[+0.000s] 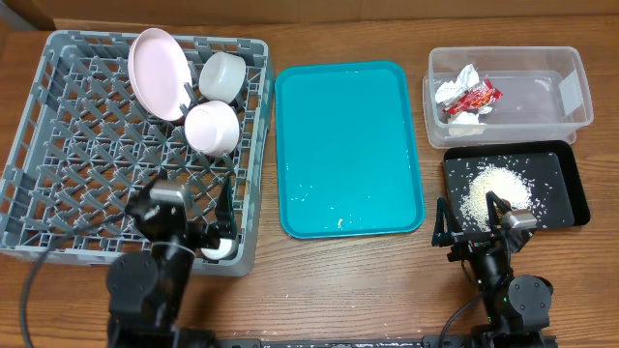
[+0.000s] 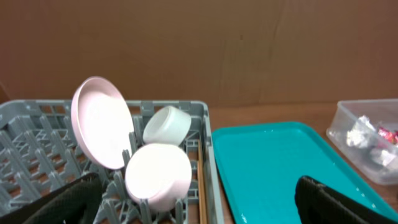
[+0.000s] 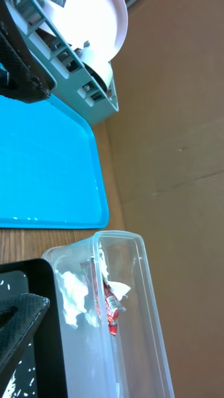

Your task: Sort waste into correct bins and load items into the dishwasher

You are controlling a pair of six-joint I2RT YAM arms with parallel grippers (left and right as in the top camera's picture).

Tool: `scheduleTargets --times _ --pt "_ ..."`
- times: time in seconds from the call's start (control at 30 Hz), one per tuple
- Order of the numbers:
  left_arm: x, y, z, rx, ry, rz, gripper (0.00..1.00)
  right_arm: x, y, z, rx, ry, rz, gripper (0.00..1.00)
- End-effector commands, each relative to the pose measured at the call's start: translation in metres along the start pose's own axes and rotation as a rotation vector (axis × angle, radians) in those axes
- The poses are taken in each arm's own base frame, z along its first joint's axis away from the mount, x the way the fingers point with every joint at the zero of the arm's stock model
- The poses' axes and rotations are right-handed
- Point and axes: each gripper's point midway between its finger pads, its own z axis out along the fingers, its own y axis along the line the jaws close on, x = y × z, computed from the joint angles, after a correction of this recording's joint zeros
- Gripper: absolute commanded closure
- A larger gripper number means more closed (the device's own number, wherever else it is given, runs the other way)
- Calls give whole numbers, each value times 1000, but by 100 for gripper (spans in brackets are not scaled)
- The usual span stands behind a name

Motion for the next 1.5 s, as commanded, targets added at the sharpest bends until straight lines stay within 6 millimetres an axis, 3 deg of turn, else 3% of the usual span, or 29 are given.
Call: scheduleTargets --times 0.0,0.13,0.37,0.57,0.87,1.1,1.47 --pt "23 3 -1 -2 -26 26 0 2 -1 0 4 -3 7 0" --pt "46 4 -1 -3 -65 29 0 2 -1 0 4 -3 7 0" --pt "63 4 5 0 -103 51 0 2 -1 0 4 -3 7 0" --pt "72 6 6 -7 -87 57 0 2 -1 0 4 -3 7 0" --pt "78 25 -2 -97 -160 55 0 2 -1 0 4 -3 7 0" --pt "114 30 5 -110 -56 40 0 2 -1 0 4 -3 7 0" --pt "114 28 5 -100 -53 70 0 2 -1 0 4 -3 7 0"
